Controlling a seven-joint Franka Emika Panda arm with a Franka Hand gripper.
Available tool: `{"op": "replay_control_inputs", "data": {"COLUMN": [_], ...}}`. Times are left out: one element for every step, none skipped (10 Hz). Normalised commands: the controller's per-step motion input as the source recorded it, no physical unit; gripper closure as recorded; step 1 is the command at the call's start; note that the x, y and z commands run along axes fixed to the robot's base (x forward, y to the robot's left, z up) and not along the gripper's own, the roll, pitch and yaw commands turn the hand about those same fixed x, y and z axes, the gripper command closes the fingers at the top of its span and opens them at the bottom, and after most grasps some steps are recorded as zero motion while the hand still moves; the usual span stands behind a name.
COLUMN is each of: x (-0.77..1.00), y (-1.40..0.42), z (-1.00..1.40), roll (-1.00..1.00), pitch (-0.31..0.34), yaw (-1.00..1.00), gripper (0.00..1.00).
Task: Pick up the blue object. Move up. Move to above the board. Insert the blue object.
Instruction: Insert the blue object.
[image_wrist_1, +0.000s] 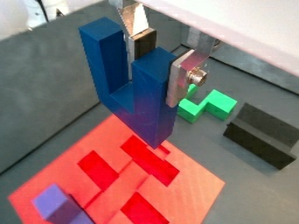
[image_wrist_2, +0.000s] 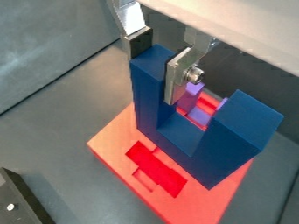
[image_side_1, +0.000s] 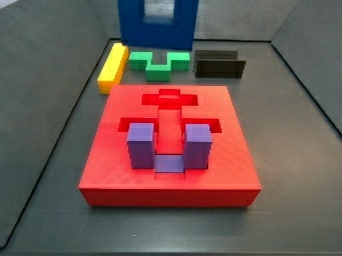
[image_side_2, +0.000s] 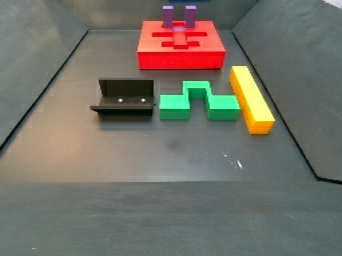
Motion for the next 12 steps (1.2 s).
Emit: {"op": "replay_control_inputs", "data": {"x": [1.00,1.00,0.98,0.96,0.75,0.64,0.08,0.00,0.00,0.00,0.00,0.00], "y": [0.13,0.07,0.05,0.03,0.00,0.00,-0.04,-0.12,-0.11,-0.09,-0.01,0.00], "z": [-0.50,-0.60,-0.73,-0.76,-0.87,-0.69,-0.40,-0.46,-0.54,-0.57,-0.52,-0.34], "roll": [0.13,0.09,0.06,0.05,0.08,0.08,0.19,0.25,0.26,0.24,0.19,0.13], "pitch": [0.076,0.041,0.000,0.000,-0.084,-0.021,0.086,0.053,0.000,0.000,-0.047,-0.046], "yaw": [0.00,0.00,0.00,0.00,0.00,0.00,0.00,0.02,0.18,0.25,0.37,0.40], "gripper": [1.00,1.00,1.00,1.00,1.00,1.00,1.00,1.00,1.00,1.00,1.00,1.00]}}
